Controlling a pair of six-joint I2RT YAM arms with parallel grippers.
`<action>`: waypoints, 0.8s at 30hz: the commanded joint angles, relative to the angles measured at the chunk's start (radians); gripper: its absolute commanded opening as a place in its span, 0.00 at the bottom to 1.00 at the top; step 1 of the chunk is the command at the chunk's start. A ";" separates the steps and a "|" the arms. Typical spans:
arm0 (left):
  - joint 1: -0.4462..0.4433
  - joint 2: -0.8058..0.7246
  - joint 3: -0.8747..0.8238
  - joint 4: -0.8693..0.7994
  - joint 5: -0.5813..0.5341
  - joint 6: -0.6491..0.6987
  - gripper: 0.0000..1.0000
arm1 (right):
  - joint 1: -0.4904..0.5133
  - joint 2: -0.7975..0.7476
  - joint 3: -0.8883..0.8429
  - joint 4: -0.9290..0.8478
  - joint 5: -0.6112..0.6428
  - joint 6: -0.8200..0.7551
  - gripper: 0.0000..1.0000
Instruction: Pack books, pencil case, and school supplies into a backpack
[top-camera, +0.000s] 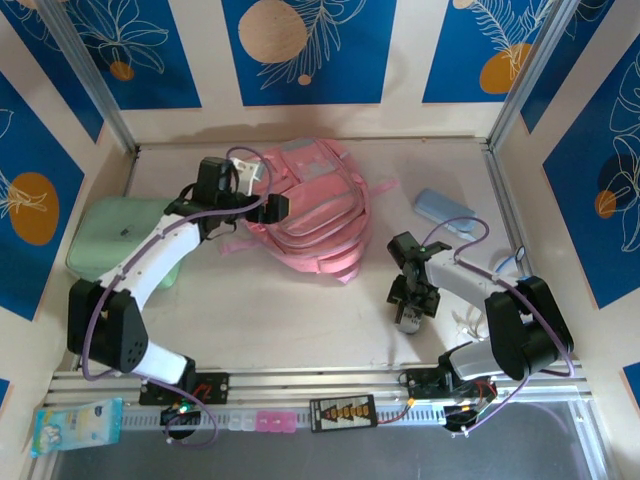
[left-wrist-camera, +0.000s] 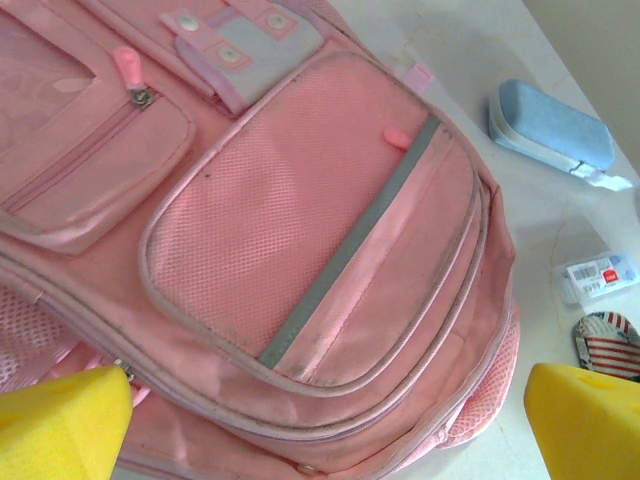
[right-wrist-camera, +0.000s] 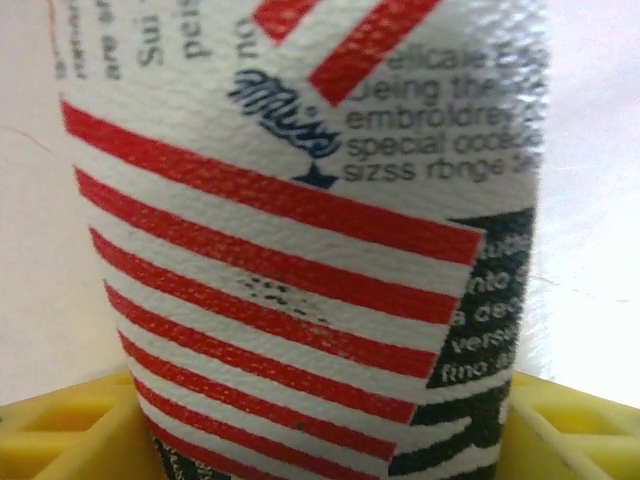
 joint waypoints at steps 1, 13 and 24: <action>-0.026 0.028 0.047 -0.026 0.005 0.049 1.00 | 0.005 0.023 0.001 0.021 -0.046 -0.002 0.66; -0.218 0.228 0.232 -0.124 -0.170 0.381 1.00 | -0.043 -0.240 0.075 0.072 -0.157 0.044 0.53; -0.305 0.438 0.390 -0.198 -0.305 0.613 1.00 | -0.172 -0.256 0.064 0.292 -0.336 0.043 0.53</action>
